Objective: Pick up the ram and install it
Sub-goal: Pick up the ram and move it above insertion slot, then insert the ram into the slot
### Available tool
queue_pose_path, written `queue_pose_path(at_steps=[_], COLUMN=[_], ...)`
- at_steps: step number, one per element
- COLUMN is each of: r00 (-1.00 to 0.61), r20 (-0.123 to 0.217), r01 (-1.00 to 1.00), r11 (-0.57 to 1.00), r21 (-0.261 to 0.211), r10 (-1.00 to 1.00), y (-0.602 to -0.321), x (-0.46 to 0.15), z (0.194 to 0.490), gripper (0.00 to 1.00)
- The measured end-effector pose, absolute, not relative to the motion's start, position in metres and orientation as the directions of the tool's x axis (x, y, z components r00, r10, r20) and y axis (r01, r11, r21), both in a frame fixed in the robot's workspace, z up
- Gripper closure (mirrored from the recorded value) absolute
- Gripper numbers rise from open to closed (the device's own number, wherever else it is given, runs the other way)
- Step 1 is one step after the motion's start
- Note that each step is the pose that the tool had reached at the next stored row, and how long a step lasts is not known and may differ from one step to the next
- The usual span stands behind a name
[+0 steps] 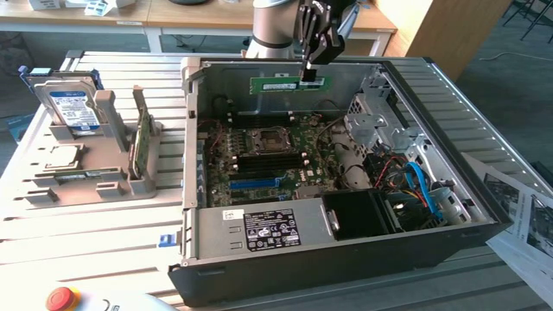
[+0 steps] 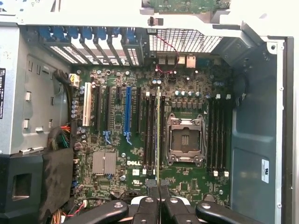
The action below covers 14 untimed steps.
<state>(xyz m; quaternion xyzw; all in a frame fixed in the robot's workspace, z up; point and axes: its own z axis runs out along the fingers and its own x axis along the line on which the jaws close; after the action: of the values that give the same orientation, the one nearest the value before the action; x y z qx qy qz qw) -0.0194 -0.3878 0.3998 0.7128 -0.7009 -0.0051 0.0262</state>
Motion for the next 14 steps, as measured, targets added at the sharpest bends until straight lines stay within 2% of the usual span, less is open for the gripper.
queue_pose_path(at_steps=[14], r00=[-0.028], r20=[0.029], r01=[-0.999], r11=[0.029], r21=[0.045], r10=[-0.999], y=[-0.3875], x=[-0.0196], z=[0.3986], gripper=[0.88])
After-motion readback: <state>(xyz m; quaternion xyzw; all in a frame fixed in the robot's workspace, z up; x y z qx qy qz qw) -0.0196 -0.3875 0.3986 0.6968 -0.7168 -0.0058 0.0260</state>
